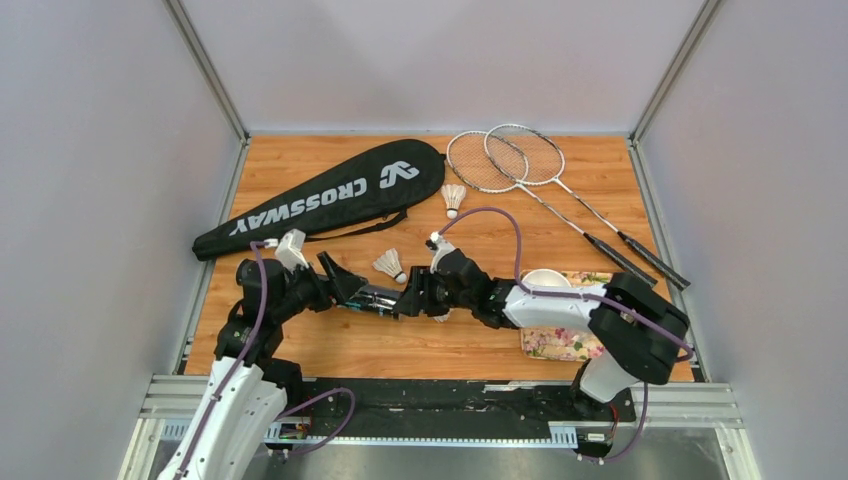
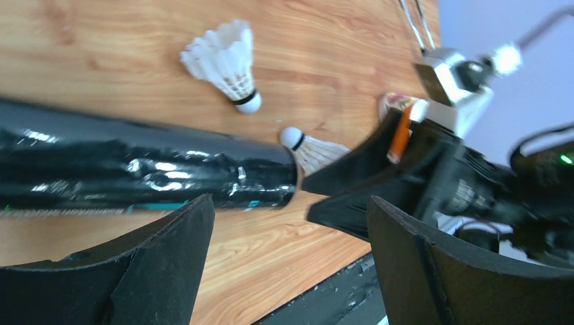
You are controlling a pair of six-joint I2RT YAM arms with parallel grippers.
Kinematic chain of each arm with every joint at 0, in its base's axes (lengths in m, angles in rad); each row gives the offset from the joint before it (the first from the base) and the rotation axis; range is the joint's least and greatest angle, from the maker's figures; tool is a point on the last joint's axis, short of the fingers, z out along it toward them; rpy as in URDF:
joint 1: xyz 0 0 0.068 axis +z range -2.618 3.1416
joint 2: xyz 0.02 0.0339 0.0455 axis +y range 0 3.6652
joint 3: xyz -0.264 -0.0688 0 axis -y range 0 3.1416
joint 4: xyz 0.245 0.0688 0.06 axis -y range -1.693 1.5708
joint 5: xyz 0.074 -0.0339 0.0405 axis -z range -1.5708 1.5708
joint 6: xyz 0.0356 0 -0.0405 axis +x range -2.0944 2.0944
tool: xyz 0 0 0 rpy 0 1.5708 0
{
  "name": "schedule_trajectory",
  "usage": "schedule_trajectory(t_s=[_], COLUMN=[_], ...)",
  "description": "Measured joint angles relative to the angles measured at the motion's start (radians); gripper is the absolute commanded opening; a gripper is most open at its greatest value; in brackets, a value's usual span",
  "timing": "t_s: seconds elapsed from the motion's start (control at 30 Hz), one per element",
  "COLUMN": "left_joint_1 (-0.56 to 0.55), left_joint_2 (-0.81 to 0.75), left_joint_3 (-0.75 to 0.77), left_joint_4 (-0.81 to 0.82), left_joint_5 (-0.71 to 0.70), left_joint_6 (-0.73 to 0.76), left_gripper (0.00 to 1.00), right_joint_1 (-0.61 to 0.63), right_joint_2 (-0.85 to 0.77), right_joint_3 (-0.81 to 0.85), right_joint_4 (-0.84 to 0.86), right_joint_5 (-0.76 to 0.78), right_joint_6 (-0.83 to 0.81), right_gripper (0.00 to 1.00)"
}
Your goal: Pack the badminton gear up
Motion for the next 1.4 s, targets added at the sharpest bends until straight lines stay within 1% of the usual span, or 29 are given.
schedule_trajectory(t_s=[0.07,0.1,0.13,0.17,0.23,0.3,0.33,0.4,0.43,0.53,0.6,0.63,0.73,0.8,0.87,0.93,0.97,1.0,1.07,1.23,1.3,1.4], left_joint_1=[0.0,0.0,0.0,0.0,0.0,0.0,0.0,0.0,0.0,-0.003,-0.016,-0.04,-0.146,-0.257,-0.346,-0.397,-0.411,-0.415,-0.416,-0.417,-0.417,-0.417], left_joint_2=[-0.002,0.0,0.003,0.005,0.009,0.013,0.016,0.026,0.032,0.069,0.106,0.136,0.229,0.317,0.394,0.435,0.442,0.441,0.401,0.268,0.264,0.298], left_joint_3=[0.0,0.0,0.0,0.0,0.0,0.0,0.0,0.001,0.002,0.017,0.042,0.069,0.168,0.266,0.344,0.377,0.38,0.377,0.344,0.23,0.219,0.217], left_joint_4=[0.038,0.049,0.06,0.069,0.089,0.109,0.117,0.131,0.136,0.142,0.137,0.129,0.08,0.031,-0.002,-0.016,-0.019,-0.022,0.01,0.126,0.137,0.129], left_joint_5=[0.058,0.085,0.118,0.143,0.19,0.234,0.254,0.291,0.308,0.353,0.365,0.36,0.311,0.233,0.159,0.103,0.079,0.063,0.037,0.045,0.058,0.081], left_joint_6=[0.033,0.05,0.068,0.081,0.105,0.124,0.135,0.156,0.167,0.213,0.252,0.29,0.412,0.535,0.674,0.792,0.851,0.89,0.977,1.162,1.225,1.314], left_gripper=[0.89,0.88,0.87,0.87,0.85,0.83,0.82,0.82,0.82,0.84,0.84,0.78,0.73,0.73,0.74,0.8,0.84,0.92,0.97,0.99,0.99,0.99], right_joint_1=[0.005,0.006,0.007,0.006,0.006,0.006,0.007,0.008,0.009,0.01,0.007,0.004,-0.02,-0.051,-0.083,-0.111,-0.124,-0.139,-0.166,-0.191,-0.19,-0.19], right_joint_2=[0.046,0.065,0.084,0.104,0.144,0.174,0.184,0.19,0.189,0.185,0.169,0.157,0.111,0.074,0.034,-0.006,-0.023,-0.039,-0.067,-0.114,-0.127,-0.14], right_joint_3=[0.0,0.0,0.0,0.0,0.0,-0.001,-0.002,-0.002,-0.002,0.008,0.034,0.051,0.145,0.225,0.272,0.301,0.308,0.312,0.315,0.322,0.34,0.371], right_joint_4=[0.056,0.087,0.117,0.151,0.211,0.25,0.265,0.286,0.291,0.268,0.208,0.171,0.005,-0.112,-0.198,-0.286,-0.32,-0.356,-0.419,-0.551,-0.589,-0.623], right_joint_5=[0.005,0.006,0.006,0.006,0.003,0.001,-0.001,-0.002,0.002,0.01,0.006,-0.002,-0.048,-0.101,-0.15,-0.192,-0.21,-0.23,-0.273,-0.351,-0.378,-0.408], right_joint_6=[0.03,0.043,0.056,0.071,0.1,0.119,0.131,0.141,0.139,0.108,0.055,0.023,-0.095,-0.19,-0.272,-0.343,-0.369,-0.396,-0.439,-0.509,-0.527,-0.548], right_gripper=[0.52,0.51,0.44,0.42,0.32,0.26,0.14,0.03,0.0,0.0,0.0,0.0,0.0,0.0,0.0,0.0,0.0,0.0,0.0,0.0,0.0,0.0])
